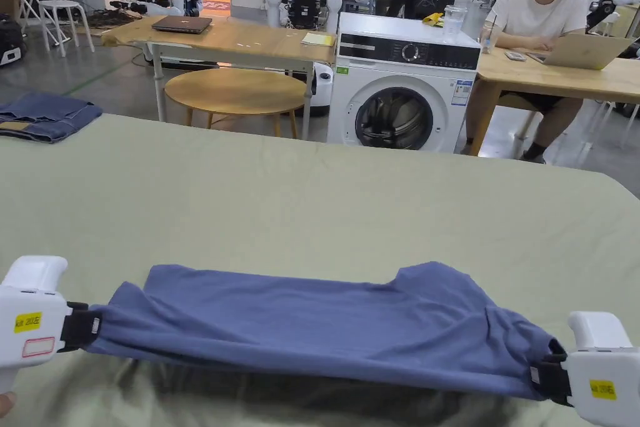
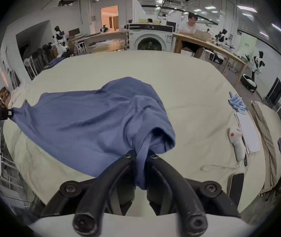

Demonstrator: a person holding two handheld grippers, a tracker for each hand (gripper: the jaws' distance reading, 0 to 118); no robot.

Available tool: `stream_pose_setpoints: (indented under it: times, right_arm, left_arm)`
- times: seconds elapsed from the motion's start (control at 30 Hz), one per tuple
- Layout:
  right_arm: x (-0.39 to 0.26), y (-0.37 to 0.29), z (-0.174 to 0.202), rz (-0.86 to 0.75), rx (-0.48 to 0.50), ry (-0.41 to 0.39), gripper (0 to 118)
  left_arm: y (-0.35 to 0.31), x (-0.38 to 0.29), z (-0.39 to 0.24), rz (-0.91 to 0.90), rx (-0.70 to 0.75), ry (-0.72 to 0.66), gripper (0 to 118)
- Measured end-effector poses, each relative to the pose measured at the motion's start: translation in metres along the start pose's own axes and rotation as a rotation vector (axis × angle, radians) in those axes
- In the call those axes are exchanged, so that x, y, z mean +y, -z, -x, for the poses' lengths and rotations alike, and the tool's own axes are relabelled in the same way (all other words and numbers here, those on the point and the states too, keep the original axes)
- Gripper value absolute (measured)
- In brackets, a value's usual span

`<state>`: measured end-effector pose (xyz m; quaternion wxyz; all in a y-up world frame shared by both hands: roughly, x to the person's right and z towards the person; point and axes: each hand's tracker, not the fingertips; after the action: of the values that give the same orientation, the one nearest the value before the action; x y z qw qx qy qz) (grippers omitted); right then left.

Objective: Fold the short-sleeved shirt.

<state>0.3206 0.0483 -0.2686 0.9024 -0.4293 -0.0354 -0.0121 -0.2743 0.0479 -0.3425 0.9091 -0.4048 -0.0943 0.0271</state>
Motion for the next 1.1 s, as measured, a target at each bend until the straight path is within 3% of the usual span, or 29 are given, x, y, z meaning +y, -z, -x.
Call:
stream_pose_setpoints:
  times: [0.2,0.37,0.53,0.63,0.7,0.73,0.8,0.9,0.97,1.1]
  right_arm:
    - [-0.064,-0.014,0.015,0.094,-0.021,-0.006,9]
    - [-0.118,0.012,0.016,0.177,-0.051,0.016,9]
    - [-0.135,0.03,0.018,0.158,-0.086,0.005,9]
    - [-0.132,0.029,0.018,0.146,-0.099,-0.012,19]
    - [-0.129,0.025,0.019,0.141,-0.118,-0.03,44]
    - [-0.126,0.02,0.019,0.128,-0.142,-0.036,54]
    - [-0.117,0.007,0.017,0.054,-0.136,-0.022,55]
    - [-0.099,-0.015,0.024,-0.065,-0.135,0.002,55]
    - [-0.088,-0.027,0.034,-0.177,-0.135,-0.004,55]
    - [-0.07,-0.036,0.059,-0.35,-0.126,0.002,55]
  left_arm:
    - [-0.017,-0.057,0.009,0.072,-0.005,0.014,0]
    - [-0.011,-0.111,0.012,0.152,0.003,-0.013,0]
    - [0.01,-0.139,0.011,0.185,0.013,-0.009,0]
    - [0.011,-0.138,0.011,0.166,0.021,-0.025,0]
    - [0.009,-0.134,0.01,0.165,0.019,-0.035,0]
    - [0.007,-0.131,0.01,0.162,0.016,-0.041,2]
    - [-0.001,-0.124,0.008,0.145,0.01,-0.068,26]
    - [-0.016,-0.11,0.005,0.04,-0.004,-0.111,29]
    - [-0.025,-0.098,-0.002,-0.046,-0.03,-0.124,41]
    - [-0.033,-0.078,-0.019,-0.19,-0.033,-0.089,41]
